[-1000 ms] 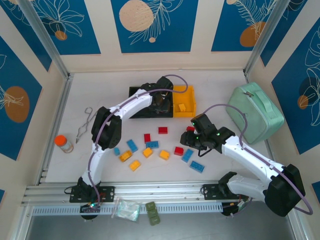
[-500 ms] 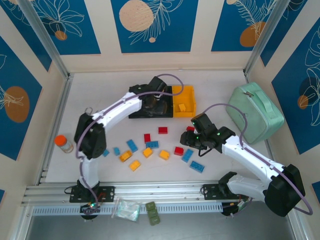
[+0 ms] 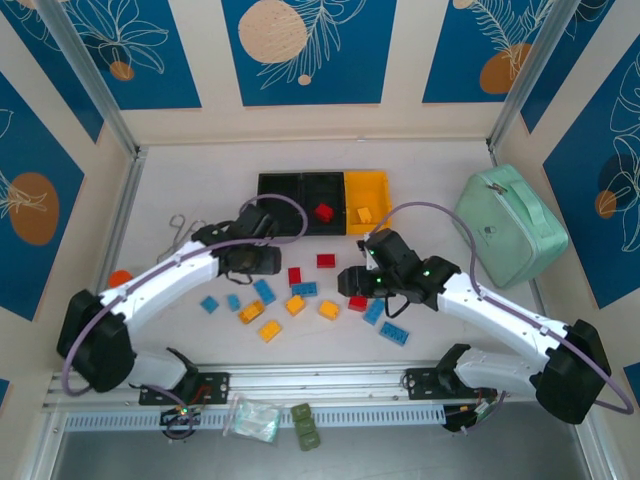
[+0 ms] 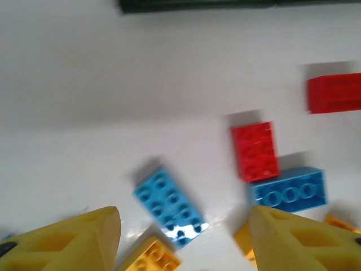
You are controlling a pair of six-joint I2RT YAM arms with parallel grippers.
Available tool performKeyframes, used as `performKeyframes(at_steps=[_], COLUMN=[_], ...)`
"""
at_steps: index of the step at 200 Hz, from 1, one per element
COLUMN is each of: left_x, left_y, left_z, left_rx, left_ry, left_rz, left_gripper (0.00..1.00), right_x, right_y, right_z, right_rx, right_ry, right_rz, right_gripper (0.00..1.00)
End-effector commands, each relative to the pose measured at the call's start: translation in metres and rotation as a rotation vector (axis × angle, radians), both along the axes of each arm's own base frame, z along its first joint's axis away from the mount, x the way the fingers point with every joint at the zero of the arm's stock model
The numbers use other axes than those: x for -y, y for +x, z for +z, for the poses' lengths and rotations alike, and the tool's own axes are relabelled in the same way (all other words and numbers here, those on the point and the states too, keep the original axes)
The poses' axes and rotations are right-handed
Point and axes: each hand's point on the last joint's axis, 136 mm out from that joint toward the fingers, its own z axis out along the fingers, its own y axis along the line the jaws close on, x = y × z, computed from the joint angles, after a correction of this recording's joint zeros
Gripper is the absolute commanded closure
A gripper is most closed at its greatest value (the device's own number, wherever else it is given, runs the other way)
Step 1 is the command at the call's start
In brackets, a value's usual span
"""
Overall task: Sort the legos into containers by color
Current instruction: Pick up the lego from the bottom-left of the table.
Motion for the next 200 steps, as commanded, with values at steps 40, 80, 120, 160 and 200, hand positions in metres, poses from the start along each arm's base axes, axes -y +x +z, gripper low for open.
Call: performKeyframes(at_steps=[40, 80, 120, 160, 200], left_x=[-0.086, -0.116, -0.132, -0.133, -0.128], left_y=[-0.043, -0.063, -0.072, -0.067, -0.056], left_z=[-0.027, -0.046, -0.067, -0.088, -0.099], left_rx=[-0.028, -0.065, -0.105, -0.1, -0.121], left_ry=[0.045, 0.069, 0.089, 0.003, -0.01], left_rz=[0.326, 0.436, 0.536, 0.624, 0.617], left_gripper=[0.32, 0.31, 0.26, 0.28, 0.33], right_x=[-0.043, -0.057, -0.063, -0.063, -0.064], right_y=[-0.002, -0.003, -0.004, -0.005, -0.005], right_z=[0.005, 0.002, 0.001, -0.004, -0.006], right_rx=[0.046, 0.045, 0.041, 0.031, 0.029], right_ry=[0.001, -0.019, -0.015, -0.025, -0.037], right_rz=[0.134, 0.167, 0.182, 0.178, 0.178], right_gripper=[0.43, 0.43, 0.43, 0.43, 0.43])
